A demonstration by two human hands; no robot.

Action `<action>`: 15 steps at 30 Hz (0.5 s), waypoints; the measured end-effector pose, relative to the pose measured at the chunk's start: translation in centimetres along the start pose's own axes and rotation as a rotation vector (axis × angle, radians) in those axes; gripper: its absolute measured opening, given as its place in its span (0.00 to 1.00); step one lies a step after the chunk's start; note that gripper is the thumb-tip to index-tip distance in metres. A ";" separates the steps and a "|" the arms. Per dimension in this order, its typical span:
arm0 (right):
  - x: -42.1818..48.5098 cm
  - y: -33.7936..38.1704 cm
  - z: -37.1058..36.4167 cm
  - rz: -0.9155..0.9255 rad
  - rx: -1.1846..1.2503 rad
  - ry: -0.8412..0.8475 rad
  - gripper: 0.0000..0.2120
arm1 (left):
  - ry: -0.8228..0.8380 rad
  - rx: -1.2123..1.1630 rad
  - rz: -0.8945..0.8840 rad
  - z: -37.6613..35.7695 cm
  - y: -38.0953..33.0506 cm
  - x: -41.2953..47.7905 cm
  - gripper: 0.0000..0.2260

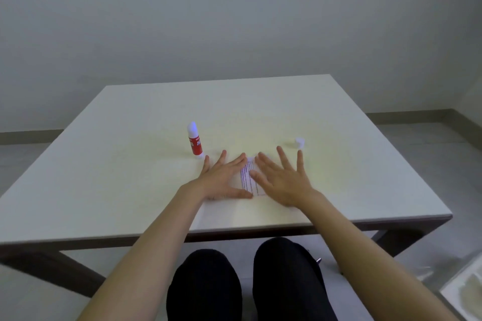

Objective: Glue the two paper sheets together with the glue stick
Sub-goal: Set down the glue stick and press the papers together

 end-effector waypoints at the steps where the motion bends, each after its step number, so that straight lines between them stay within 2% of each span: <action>1: 0.5 -0.3 0.2 -0.031 -0.027 -0.012 0.39 | 0.006 0.013 0.004 0.1 -0.1 0.0 0.45; 4: -1.0 1.7 -0.5 0.032 -0.053 -0.054 0.47 | 0.004 0.021 0.008 0.1 0.0 0.1 0.44; 8: -5.7 3.6 -1.6 0.138 0.023 -0.058 0.47 | 0.000 -0.006 -0.010 -0.1 0.1 -0.1 0.43; 15: -0.9 -0.5 0.2 -0.061 -0.013 -0.054 0.44 | 0.025 0.029 0.002 -0.2 0.1 -0.2 0.43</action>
Point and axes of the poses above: each hand's wrist, its own x-axis towards the middle knuckle, its own z-axis out of the back of the hand, y = z × x, the point moved 9 cm from there along x, towards the middle knuckle, and after that the axes turned 11 degrees about x, right-handed, at the moved point
